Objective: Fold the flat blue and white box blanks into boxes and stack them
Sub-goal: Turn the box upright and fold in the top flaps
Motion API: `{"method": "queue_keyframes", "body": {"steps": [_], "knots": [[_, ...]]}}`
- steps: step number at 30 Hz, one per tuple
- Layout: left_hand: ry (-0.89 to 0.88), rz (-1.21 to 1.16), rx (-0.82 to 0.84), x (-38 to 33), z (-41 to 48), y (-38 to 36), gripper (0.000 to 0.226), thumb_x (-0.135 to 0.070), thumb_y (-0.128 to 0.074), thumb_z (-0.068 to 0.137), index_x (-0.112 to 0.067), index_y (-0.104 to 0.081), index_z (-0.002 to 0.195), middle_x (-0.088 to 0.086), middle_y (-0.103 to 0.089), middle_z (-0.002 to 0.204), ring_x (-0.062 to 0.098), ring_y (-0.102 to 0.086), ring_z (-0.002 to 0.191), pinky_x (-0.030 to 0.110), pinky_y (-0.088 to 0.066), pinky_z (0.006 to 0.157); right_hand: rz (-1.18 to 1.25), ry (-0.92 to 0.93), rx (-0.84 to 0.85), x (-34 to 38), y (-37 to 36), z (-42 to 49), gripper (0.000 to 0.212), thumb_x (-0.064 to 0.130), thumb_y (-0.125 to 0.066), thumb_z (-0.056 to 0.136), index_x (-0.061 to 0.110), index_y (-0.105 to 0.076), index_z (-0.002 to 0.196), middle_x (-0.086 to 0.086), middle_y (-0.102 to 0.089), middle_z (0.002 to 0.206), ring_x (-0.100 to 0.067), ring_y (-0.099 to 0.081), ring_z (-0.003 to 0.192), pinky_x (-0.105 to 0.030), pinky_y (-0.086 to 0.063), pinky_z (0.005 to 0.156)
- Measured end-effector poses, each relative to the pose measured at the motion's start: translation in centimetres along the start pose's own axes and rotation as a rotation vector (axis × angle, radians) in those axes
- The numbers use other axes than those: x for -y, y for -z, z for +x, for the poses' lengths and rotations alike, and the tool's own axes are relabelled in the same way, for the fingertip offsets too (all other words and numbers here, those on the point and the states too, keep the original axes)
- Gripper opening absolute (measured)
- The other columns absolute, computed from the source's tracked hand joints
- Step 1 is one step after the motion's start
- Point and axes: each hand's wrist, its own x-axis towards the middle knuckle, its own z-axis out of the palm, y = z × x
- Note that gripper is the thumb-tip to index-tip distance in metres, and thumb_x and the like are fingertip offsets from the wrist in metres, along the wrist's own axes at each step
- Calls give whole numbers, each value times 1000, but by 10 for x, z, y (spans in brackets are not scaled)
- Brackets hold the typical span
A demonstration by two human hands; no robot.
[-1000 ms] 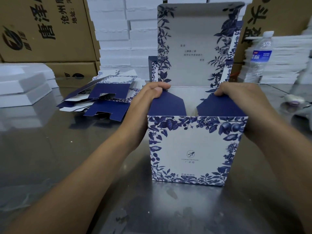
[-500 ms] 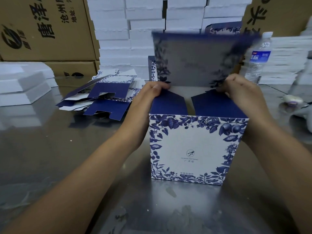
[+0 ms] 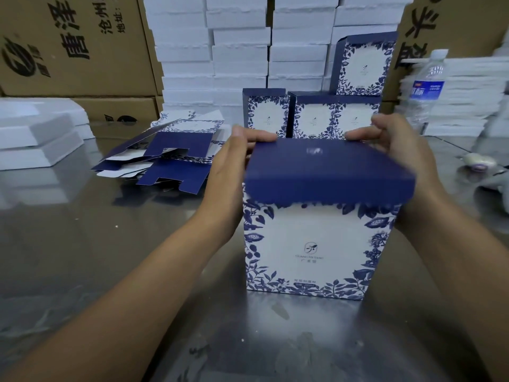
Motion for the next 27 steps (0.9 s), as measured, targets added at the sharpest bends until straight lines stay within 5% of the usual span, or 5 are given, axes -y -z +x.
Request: {"method": "queue_keyframes", "body": {"steps": [5,10,16,20,27], "knots": [[9,-60,65,-8,-2,4,32,-29,-49,97,-22,-63,68,-15,-64,71,3,-57,66,14,-46,65,-21,47,-20,1,1,-5,48,35,-59,87,17,-67,44,5,-55,47,-2,-44,35,-10,-34,38],[89,-120,144,-16,-2,7,16,-13,-52,93,-23,-63,86,-10,-61,65,3,-56,55,9,-43,50,-92,42,148,9,5,-4,30,28,-54,90,18,-73,68,1,-71,90,-8,-63,81,-12,-49,55],[263,-90,175,-28,8,6,17,-6,-53,91,-20,-64,91,-12,-66,56,0,-61,47,10,-45,44,-165,-28,80,11,4,-11,32,29,-62,87,18,-73,59,9,-72,69,-5,-63,65,-22,-50,70],[342,64,310,-36,19,2,13,-10,-56,90,-20,-65,91,-11,-68,57,-1,-62,48,9,-45,43,-73,-69,112,12,5,-13,5,15,-71,79,16,-70,74,4,-69,60,-6,-61,52,-16,-51,54],[260,536,466,-57,38,-9,14,-33,-77,72,-21,-77,78,4,-75,80,15,-68,70,26,-55,74,-127,-281,194,9,5,-11,17,25,-69,79,16,-69,93,-10,-69,96,-23,-59,85,-39,-45,85]]}}
